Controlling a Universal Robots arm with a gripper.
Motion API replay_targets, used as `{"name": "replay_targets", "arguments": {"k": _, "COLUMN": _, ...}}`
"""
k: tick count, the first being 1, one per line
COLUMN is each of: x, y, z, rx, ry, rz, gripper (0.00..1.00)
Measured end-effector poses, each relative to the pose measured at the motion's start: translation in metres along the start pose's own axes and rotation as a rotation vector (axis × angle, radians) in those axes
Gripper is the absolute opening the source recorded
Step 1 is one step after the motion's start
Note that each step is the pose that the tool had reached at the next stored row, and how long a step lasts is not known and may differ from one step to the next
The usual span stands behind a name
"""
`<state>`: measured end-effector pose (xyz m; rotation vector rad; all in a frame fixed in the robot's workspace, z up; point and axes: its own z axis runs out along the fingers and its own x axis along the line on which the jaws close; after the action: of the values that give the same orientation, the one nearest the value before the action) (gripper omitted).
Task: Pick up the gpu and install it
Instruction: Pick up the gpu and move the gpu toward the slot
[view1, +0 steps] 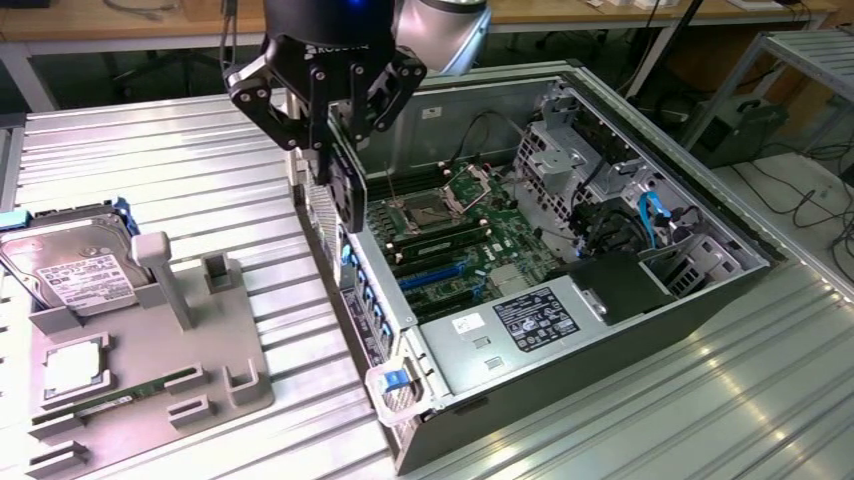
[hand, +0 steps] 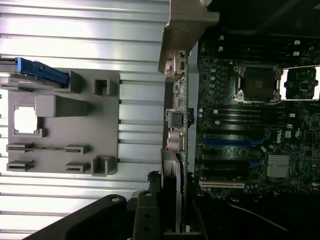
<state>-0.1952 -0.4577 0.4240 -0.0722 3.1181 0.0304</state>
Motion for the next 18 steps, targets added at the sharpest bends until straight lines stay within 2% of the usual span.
{"name": "replay_targets", "arguments": {"k": 18, "x": -0.02, "y": -0.0009, "z": 0.0004, "rx": 0.0001, "ry": 0.0003, "rz": 0.0, "gripper": 0.28}}
